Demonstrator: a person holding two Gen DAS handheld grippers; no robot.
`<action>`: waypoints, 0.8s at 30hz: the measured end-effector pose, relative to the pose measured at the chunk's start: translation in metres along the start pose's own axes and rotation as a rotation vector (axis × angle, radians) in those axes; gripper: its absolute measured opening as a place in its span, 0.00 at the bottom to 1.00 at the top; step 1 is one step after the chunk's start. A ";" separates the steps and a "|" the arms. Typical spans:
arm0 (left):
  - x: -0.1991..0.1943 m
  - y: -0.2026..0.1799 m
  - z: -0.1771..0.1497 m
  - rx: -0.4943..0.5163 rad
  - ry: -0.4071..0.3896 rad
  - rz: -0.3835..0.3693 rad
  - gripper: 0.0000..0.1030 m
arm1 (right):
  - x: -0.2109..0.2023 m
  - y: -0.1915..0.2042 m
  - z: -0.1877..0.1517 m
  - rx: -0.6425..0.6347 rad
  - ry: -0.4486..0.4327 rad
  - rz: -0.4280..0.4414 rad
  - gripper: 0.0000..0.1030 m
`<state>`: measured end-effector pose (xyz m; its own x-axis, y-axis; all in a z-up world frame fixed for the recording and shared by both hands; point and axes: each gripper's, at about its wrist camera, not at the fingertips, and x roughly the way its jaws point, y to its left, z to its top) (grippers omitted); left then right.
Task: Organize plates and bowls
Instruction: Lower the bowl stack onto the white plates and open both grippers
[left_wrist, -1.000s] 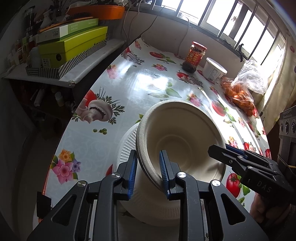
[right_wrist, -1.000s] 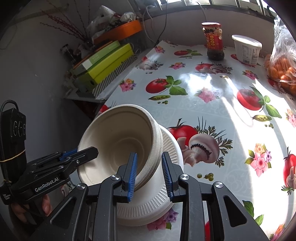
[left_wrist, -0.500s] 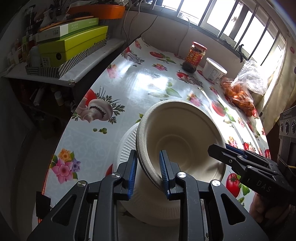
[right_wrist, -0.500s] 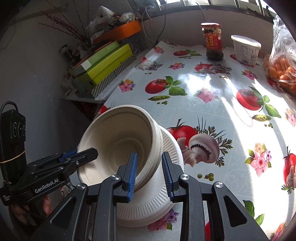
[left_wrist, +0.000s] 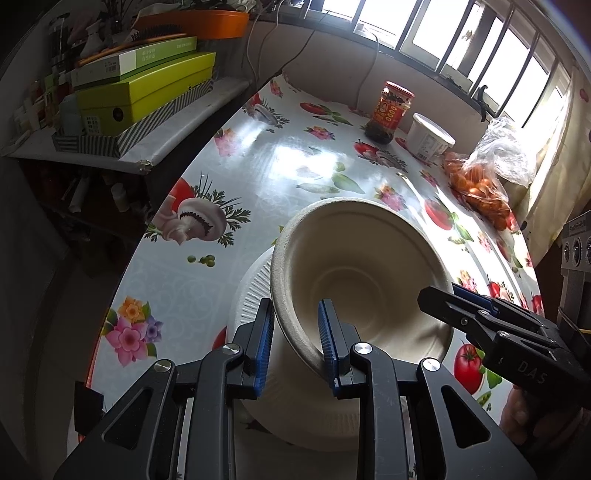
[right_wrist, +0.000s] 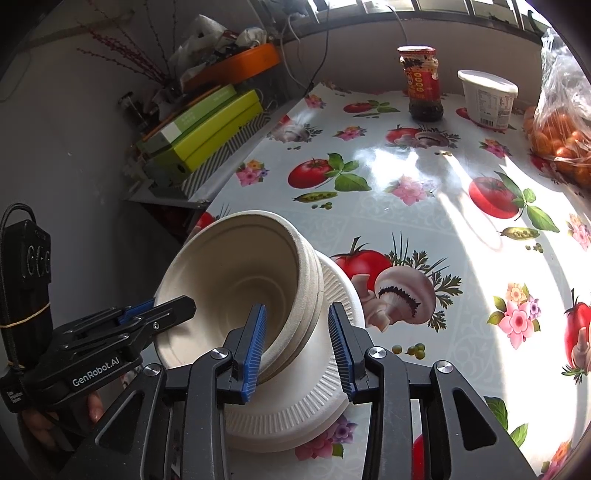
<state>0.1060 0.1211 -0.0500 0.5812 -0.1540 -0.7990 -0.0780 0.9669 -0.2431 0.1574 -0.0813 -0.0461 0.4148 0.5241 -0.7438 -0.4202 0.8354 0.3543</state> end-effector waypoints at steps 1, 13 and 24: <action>0.000 0.000 0.000 0.001 0.000 0.001 0.25 | 0.000 0.001 0.000 -0.001 -0.001 -0.001 0.34; -0.001 0.001 0.000 0.002 -0.004 -0.001 0.25 | -0.003 0.003 -0.001 -0.004 -0.016 -0.005 0.41; -0.007 -0.003 -0.002 0.013 -0.013 0.001 0.25 | -0.008 0.003 -0.002 -0.003 -0.031 -0.006 0.44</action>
<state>0.1005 0.1187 -0.0450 0.5920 -0.1502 -0.7918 -0.0679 0.9697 -0.2347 0.1509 -0.0833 -0.0405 0.4416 0.5242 -0.7281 -0.4201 0.8379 0.3484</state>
